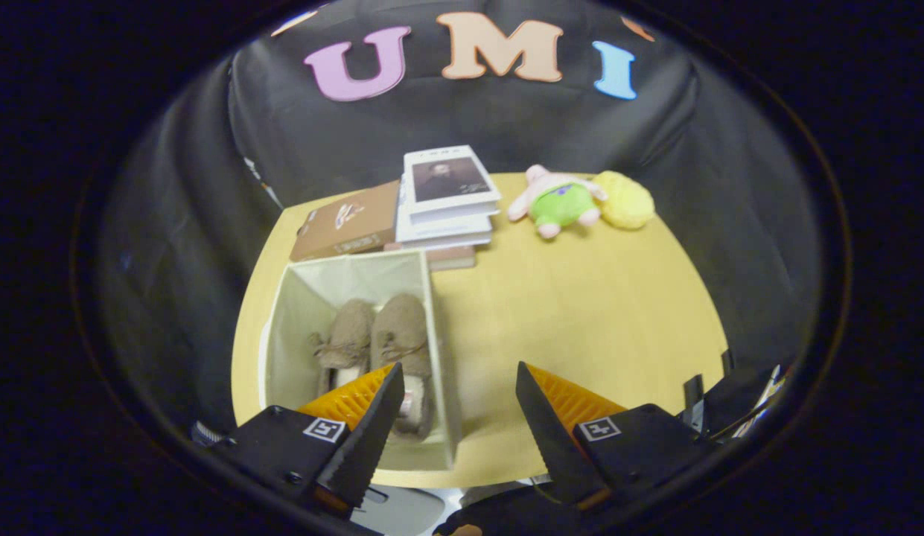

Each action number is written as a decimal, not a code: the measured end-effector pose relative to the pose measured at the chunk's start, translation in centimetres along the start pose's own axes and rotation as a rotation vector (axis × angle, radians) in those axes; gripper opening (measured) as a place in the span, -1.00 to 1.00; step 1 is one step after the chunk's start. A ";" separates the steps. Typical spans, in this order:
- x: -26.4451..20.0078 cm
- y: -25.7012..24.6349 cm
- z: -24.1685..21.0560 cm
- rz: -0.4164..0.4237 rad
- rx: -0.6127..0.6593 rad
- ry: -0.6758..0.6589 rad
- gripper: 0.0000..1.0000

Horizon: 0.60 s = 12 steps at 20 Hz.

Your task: Open the storage box then place both shoes into the box .Put the left shoe in first, then the right shoe, with the right side of both shoes facing outward in a uniform manner.

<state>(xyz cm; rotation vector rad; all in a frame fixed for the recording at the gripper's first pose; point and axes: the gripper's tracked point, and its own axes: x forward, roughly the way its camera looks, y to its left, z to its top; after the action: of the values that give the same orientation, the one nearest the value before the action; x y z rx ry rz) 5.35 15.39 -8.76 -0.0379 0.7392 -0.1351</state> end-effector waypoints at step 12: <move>-3.9 -13.1 11.4 -0.105 0.055 -0.550 0.95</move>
<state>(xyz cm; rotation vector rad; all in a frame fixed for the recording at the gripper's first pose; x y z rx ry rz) 8.78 2.74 3.34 -0.0584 0.1834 -0.2336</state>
